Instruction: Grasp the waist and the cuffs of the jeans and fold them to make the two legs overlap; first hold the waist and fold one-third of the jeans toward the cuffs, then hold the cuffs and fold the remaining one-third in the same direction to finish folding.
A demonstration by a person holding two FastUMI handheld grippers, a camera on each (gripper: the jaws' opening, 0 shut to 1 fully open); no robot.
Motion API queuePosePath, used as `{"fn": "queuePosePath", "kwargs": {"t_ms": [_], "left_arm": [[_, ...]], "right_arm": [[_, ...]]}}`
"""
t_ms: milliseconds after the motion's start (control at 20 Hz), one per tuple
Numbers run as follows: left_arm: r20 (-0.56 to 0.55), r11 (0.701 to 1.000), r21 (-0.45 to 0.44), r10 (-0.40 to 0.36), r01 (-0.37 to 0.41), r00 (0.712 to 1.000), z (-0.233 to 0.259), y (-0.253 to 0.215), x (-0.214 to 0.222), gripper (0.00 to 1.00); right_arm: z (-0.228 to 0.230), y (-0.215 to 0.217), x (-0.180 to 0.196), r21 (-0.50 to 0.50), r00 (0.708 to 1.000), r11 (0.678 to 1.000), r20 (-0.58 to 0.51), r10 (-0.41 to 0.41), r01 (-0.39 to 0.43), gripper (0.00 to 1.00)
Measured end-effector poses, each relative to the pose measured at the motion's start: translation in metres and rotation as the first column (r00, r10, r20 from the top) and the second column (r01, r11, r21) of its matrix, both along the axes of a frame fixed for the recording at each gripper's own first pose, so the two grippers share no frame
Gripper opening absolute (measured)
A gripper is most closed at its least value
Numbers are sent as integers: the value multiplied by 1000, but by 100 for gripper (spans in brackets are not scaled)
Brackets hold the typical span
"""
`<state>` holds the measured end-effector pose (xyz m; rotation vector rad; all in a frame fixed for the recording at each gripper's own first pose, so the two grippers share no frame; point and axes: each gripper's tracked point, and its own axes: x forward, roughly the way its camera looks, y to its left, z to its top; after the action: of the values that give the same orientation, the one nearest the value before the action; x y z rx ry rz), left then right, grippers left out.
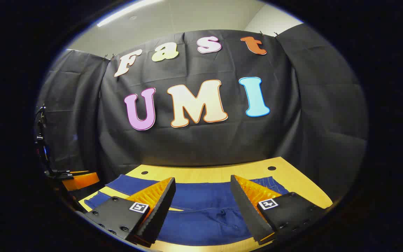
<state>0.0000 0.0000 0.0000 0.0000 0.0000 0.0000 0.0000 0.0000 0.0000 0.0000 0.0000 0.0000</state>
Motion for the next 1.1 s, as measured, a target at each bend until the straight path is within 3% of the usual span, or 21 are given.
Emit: {"fn": "queuePosePath", "kwargs": {"t_ms": [100, 850, 1000, 1100], "left_arm": [[-2, 1000, 6, 1, -1, 1000, -1, -1, -1, 96], [-18, 999, -32, 1, -1, 1000, -12, 23, -5, 97], [-48, 998, -46, -34, 32, 998, -28, 34, -9, 96], [-83, 997, -37, -72, 69, 994, -40, 45, -14, 97]], "right_arm": [[-2, 1, 3, -6, 1000, 1000, -8, 9, -9, 98], [-18, 24, 13, -17, 998, 999, -49, 36, -37, 97], [-23, 31, 9, -32, 999, 999, -42, 30, -31, 93], [-23, 34, 4, -30, 999, 999, -36, 27, -28, 98]]}}
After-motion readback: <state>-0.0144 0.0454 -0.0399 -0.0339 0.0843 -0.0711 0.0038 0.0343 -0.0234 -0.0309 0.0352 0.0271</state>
